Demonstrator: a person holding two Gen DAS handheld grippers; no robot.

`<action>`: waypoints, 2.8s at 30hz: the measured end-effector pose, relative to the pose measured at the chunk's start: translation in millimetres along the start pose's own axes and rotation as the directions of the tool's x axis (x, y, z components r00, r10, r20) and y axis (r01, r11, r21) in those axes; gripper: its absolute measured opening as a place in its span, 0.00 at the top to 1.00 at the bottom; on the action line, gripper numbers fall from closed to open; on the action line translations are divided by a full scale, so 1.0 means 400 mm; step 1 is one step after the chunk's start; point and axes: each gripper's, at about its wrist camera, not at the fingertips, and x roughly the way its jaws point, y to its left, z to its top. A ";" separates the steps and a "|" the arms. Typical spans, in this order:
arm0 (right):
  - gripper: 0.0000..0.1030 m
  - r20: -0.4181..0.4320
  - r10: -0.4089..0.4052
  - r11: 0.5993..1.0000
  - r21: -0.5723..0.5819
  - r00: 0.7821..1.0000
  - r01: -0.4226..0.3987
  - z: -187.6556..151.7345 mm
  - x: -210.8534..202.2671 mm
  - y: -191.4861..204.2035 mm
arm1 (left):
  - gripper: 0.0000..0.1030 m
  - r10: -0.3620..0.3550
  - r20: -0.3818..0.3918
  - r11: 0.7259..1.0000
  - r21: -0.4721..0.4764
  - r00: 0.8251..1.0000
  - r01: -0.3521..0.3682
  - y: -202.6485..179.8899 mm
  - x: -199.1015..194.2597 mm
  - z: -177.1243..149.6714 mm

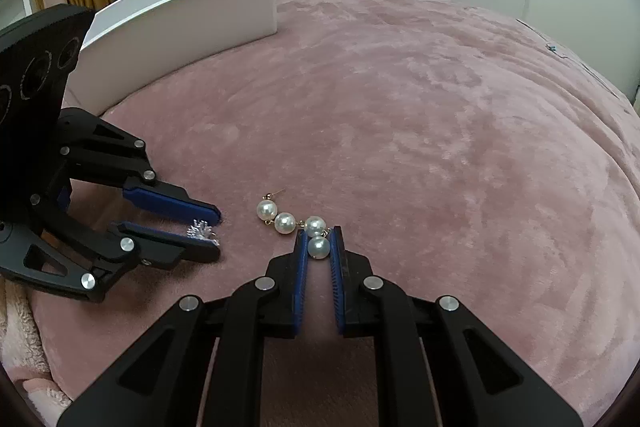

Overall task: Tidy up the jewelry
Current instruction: 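Grasp the silver starburst brooch with the left tool while the right tool grasps the pearl earring, then carry the brooch and pearl earring over the white box with both tools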

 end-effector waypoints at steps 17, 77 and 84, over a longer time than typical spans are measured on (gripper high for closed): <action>0.89 0.066 -0.098 0.992 0.082 0.993 0.092 0.008 -0.128 -0.046 | 0.76 0.071 0.024 0.996 -0.060 0.997 -0.070 0.061 -0.102 -0.005; 0.88 0.351 0.208 0.970 -0.197 0.913 -0.145 0.762 -0.196 0.426 | 0.76 0.439 0.112 0.880 -0.252 0.891 -0.402 0.512 -0.734 0.106; 0.88 0.313 0.210 0.969 -0.197 0.926 -0.153 0.796 -0.122 0.439 | 0.76 0.444 0.047 0.873 -0.248 0.895 -0.421 0.579 -0.682 0.089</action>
